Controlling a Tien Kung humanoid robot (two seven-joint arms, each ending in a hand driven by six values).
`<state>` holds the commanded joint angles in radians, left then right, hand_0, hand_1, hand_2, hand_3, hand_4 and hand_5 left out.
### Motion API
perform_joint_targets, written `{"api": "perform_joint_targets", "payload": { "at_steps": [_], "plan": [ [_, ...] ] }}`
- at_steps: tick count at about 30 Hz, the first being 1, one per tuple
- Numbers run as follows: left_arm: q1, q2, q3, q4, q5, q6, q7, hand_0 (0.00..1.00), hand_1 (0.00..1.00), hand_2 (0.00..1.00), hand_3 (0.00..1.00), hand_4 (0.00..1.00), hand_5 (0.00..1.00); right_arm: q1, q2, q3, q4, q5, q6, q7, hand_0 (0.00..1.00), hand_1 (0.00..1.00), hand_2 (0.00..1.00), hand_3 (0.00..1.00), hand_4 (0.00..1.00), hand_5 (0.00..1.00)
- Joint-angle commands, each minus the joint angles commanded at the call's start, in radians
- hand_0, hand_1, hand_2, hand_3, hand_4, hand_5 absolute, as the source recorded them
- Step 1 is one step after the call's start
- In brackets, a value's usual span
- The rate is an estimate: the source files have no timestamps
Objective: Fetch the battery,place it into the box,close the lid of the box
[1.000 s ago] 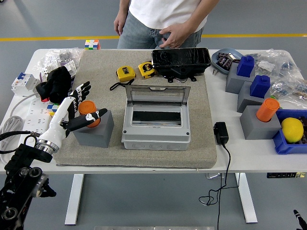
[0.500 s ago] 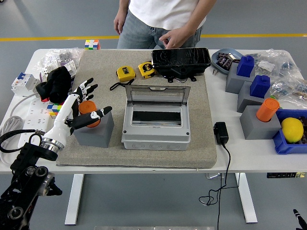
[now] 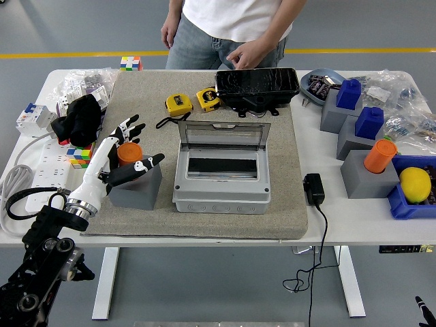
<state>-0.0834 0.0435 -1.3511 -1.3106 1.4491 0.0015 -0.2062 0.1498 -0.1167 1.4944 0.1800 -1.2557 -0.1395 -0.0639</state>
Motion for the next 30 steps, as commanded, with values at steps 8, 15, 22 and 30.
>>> {"api": "perform_joint_targets", "payload": {
  "at_steps": [8,15,22,30],
  "plan": [
    [0.003,-0.001,0.005,0.01,0.013,0.016,-0.002,0.889,0.918,0.891,0.937,0.998,0.229,0.0,0.0,0.001,0.0,-0.001,0.0,0.0,0.79,0.735,0.746,0.794,0.998,0.998],
    [0.005,-0.001,0.006,0.012,0.014,0.027,-0.003,0.877,0.91,0.857,0.919,0.998,0.202,0.0,0.0,0.001,0.0,-0.002,0.0,0.0,0.79,0.736,0.746,0.794,0.998,0.998],
    [0.007,-0.001,0.008,0.011,0.018,0.04,-0.004,0.816,0.863,0.781,0.862,0.998,0.163,-0.003,-0.001,0.003,0.0,-0.005,0.0,-0.001,0.79,0.736,0.746,0.794,0.998,0.998],
    [0.005,-0.001,0.015,0.011,0.01,0.052,-0.007,0.655,0.757,0.686,0.753,0.998,0.119,-0.003,-0.001,0.0,0.0,-0.004,0.001,0.001,0.79,0.736,0.747,0.794,0.998,0.998]
  ]
}}
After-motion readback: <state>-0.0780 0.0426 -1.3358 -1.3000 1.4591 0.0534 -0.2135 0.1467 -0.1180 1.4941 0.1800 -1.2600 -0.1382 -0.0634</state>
